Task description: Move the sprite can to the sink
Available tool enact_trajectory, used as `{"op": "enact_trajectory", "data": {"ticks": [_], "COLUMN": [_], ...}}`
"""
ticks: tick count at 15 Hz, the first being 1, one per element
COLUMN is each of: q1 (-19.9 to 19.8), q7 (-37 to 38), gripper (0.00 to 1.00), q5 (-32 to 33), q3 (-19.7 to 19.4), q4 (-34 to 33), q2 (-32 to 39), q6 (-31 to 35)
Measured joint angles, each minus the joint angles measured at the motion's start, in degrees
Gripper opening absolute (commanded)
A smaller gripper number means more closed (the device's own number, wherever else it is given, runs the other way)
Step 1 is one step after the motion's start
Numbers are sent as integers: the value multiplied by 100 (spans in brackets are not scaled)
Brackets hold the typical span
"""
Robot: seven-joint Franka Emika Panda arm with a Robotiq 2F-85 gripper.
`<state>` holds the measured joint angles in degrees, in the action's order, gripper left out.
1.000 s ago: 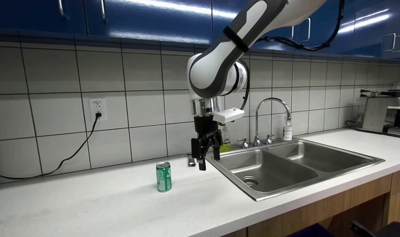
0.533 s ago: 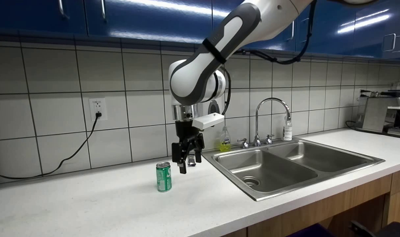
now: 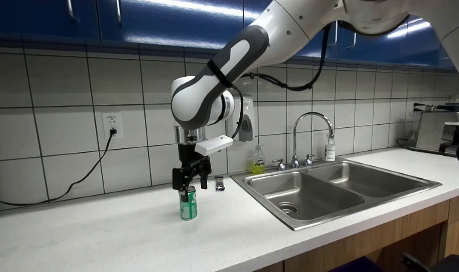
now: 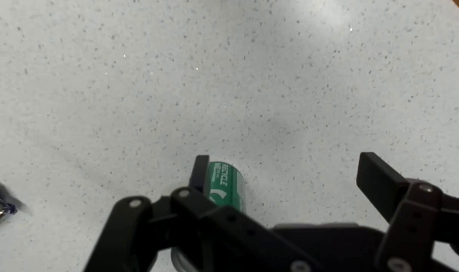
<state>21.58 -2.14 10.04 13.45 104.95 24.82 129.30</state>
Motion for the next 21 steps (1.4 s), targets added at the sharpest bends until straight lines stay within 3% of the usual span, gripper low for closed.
{"op": "enact_trajectory", "data": {"ticks": [11,21], "q1": [14,172], "q7": [0,0], "gripper": [100,100], "q5": [125,125], "q3": [-425,-425], "q4": [-1171,-1445], "q2": [841,1002], "q6": [-98,-473]}}
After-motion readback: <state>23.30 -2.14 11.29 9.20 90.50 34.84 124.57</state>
